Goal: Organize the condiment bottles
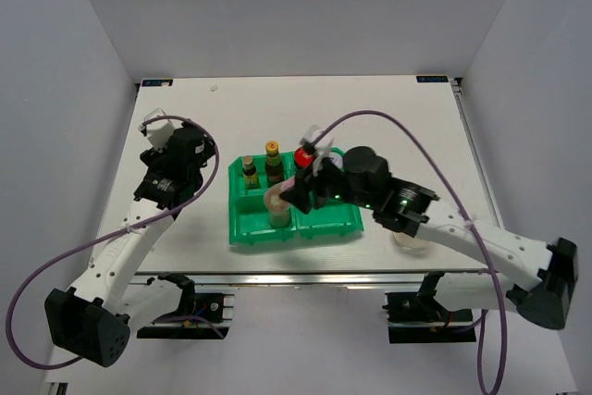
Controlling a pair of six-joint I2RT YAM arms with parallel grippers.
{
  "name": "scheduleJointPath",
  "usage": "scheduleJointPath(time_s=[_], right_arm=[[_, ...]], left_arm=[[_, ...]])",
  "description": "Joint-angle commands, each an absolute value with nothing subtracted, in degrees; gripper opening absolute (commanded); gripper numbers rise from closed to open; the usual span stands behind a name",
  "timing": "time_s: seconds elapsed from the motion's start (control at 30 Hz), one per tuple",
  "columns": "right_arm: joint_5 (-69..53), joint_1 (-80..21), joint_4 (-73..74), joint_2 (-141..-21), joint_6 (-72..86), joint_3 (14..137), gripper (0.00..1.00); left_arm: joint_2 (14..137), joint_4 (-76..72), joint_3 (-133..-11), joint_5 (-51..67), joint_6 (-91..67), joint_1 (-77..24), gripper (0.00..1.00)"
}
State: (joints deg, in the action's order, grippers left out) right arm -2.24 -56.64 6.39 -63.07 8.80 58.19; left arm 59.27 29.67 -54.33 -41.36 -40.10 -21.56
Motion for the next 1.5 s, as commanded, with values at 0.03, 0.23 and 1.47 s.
scheduleJointPath(time_s=[0.03,0.23,1.47], right_arm=[[-4.0,-62.6,1.2,-70.9,2.8,65.7,0.13],[2.5,-66.5,3.3,-85.5,0.3,74.3,0.13],[13.6,-68.7,9.4,-105.7,1.4,80.3,0.72]], left_arm=[[59.2,28.3,-52.7,-37.3,-41.0,-17.1,0.98],[58.4,29.1,-52.1,-38.9,-42.4,-16.4,0.98],[61.5,27.8,-51.5,-35.9,-40.3,-14.6,0.98]])
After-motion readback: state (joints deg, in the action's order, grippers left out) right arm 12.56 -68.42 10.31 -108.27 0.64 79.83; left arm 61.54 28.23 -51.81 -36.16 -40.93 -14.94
